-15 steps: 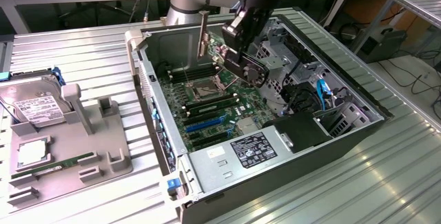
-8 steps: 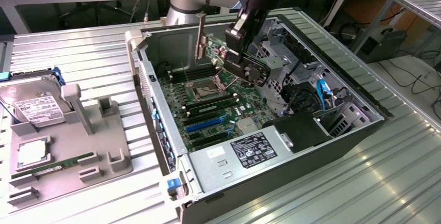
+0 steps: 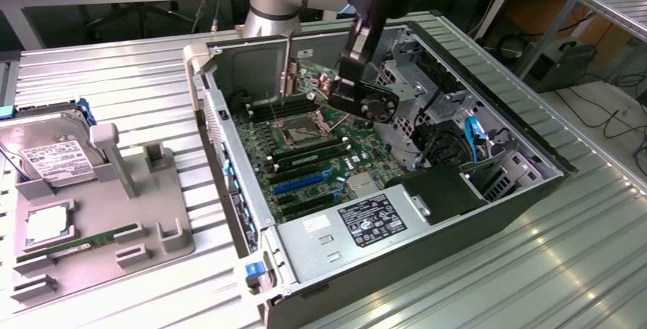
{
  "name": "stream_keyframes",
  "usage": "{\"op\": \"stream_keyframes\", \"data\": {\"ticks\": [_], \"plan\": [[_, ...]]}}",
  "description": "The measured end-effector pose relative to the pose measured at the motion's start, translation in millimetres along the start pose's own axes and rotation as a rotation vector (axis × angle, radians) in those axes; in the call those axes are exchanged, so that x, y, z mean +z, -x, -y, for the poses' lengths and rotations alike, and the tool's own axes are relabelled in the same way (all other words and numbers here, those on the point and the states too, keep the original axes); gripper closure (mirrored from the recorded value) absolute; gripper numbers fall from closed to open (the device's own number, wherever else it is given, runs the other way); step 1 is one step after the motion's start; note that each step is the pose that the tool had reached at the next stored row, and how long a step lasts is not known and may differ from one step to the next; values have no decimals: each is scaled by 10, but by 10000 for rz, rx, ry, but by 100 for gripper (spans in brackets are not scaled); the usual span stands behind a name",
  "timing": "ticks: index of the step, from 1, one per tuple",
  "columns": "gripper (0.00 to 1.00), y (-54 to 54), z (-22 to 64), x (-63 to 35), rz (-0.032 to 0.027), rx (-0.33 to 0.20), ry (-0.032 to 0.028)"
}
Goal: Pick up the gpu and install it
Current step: 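Insert the gpu into the slot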
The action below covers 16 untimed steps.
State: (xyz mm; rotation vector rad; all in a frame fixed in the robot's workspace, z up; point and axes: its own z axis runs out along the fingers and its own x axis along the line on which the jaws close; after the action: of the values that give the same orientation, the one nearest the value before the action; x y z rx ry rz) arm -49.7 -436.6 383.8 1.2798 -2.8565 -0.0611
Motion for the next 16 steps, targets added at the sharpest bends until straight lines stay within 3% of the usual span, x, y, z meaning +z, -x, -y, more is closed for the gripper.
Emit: {"op": "stream_keyframes", "data": {"ticks": [6,16], "plan": [[74,0,1,26,-30,-1110,-10],[74,-1,4,107,-118,-3726,-8]]}}
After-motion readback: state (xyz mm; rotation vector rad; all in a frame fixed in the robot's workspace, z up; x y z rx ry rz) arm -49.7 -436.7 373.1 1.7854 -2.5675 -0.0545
